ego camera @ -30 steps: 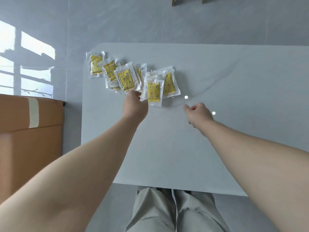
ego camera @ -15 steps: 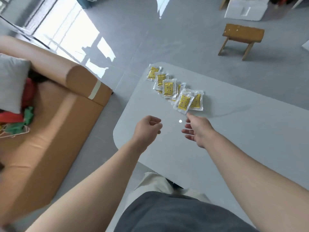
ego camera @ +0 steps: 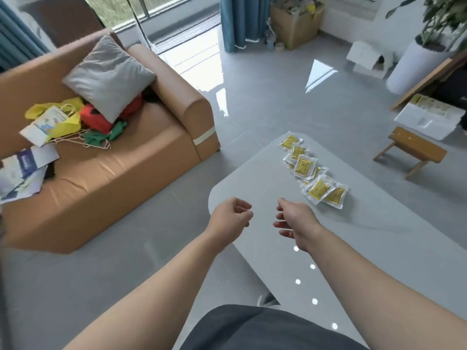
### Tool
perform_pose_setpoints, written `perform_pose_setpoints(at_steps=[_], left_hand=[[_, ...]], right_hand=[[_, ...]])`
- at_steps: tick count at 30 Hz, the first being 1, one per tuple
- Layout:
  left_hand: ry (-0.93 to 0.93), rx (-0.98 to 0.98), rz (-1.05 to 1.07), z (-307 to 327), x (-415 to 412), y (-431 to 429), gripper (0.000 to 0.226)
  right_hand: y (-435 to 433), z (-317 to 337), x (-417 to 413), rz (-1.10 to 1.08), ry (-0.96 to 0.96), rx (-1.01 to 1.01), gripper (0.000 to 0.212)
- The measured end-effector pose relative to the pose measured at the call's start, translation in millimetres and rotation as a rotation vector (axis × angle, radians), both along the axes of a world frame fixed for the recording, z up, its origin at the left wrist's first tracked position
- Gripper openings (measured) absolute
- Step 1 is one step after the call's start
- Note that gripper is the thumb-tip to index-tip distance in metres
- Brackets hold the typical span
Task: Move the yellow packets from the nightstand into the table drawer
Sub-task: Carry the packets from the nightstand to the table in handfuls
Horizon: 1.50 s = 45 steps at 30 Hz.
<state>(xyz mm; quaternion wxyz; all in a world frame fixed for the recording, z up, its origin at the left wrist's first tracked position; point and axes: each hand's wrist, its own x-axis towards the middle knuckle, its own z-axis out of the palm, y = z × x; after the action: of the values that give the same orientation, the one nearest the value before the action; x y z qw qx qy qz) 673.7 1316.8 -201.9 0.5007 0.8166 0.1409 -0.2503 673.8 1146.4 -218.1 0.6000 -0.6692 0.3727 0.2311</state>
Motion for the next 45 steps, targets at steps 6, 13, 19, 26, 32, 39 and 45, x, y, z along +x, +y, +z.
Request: perform_pose_setpoints(at_steps=[6,13,19,26,32,39,45], left_hand=[[-0.013,-0.055,0.218,6.4,-88.8,107.8,0.011],[-0.045,-0.064,0.675,9.3,-223.4,240.6,0.009],[-0.097,-0.073,1.118,11.0,-325.9,290.4,0.008],[-0.077,-0.001,1.604,25.2,-452.1,275.7,0.008],[-0.017,0.019,2.034,29.2,-549.4,235.6,0.006],[-0.071,-0.023,2.295,18.7,-653.5,202.5,0.009],[-0.082,-0.09,2.358,0.0,-762.8,198.6,0.008]], right_hand=[[110.2,10.0,-49.8,0.206,0.002,-0.017,0.023],[267.0,18.0,-114.3,0.655,-0.044,-0.076,0.03],[370.7,31.4,-173.1,1.129,-0.119,-0.134,0.032],[440.2,29.6,-270.0,1.626,-0.136,-0.097,0.027],[458.4,25.6,-367.9,1.903,-0.066,0.012,0.023],[459.2,20.4,-475.2,2.097,-0.054,-0.006,0.028],[470.8,6.8,-585.7,2.146,-0.066,-0.04,0.03]])
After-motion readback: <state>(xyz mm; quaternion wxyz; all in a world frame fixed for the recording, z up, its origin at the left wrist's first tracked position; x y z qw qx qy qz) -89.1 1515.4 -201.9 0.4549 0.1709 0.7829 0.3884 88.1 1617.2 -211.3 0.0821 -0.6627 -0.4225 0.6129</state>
